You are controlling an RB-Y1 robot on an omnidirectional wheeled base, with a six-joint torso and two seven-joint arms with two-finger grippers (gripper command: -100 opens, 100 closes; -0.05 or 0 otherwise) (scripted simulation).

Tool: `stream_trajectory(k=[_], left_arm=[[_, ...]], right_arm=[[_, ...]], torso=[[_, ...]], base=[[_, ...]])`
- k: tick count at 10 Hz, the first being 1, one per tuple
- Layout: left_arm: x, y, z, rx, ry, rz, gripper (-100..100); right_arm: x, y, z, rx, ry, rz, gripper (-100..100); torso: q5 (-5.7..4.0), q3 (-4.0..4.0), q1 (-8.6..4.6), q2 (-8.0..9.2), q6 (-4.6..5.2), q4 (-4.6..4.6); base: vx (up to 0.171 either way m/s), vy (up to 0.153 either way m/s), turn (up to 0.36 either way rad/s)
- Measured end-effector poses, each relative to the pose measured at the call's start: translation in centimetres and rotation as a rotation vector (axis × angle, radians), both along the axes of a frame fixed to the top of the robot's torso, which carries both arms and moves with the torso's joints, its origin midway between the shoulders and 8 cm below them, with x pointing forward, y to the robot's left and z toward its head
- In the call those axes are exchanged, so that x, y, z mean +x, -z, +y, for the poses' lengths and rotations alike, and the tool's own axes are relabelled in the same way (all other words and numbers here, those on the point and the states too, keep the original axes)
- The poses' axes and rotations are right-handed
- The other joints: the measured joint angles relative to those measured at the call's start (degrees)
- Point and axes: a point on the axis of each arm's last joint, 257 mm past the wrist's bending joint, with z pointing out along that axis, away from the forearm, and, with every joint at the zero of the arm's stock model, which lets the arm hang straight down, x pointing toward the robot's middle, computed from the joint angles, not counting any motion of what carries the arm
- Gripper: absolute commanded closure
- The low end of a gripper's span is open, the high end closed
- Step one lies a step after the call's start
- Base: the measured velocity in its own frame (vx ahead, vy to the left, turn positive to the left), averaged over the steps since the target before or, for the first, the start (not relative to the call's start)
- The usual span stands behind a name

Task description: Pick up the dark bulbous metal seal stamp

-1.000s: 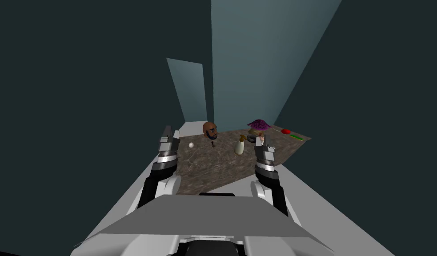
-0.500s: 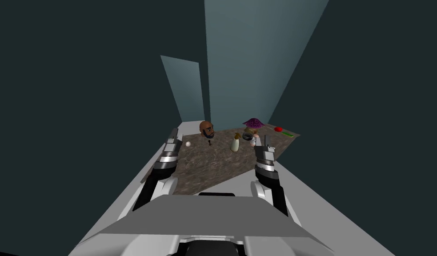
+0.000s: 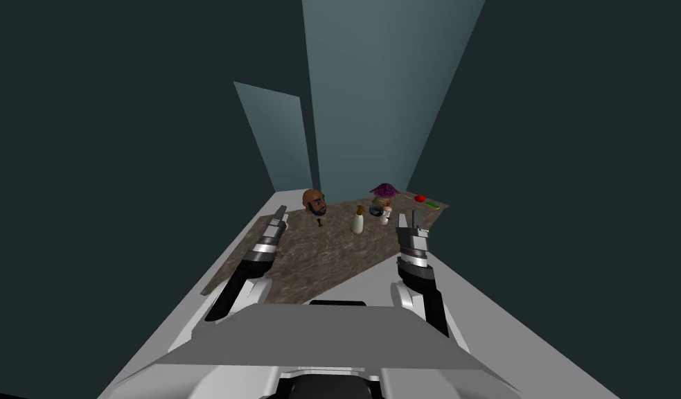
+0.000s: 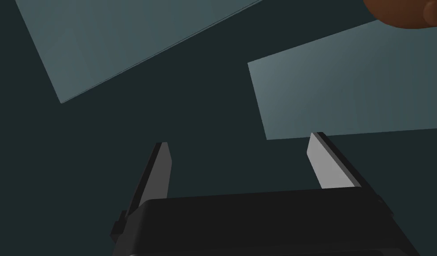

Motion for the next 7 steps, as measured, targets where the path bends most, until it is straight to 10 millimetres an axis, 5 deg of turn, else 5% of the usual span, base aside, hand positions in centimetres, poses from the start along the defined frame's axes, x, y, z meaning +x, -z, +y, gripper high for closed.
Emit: stream_trajectory(k=[7], left_arm=[[2.9,6.7,3.2,0.134,-0.044,0.241,-100]], right_arm=[[0.0,0.0,0.0,0.0,0.0,0.0,0]], torso=[[0.01,-0.02,0.05,-0.04,0.0,-0.01]], base=[[-0.005,-0.049,-0.152]])
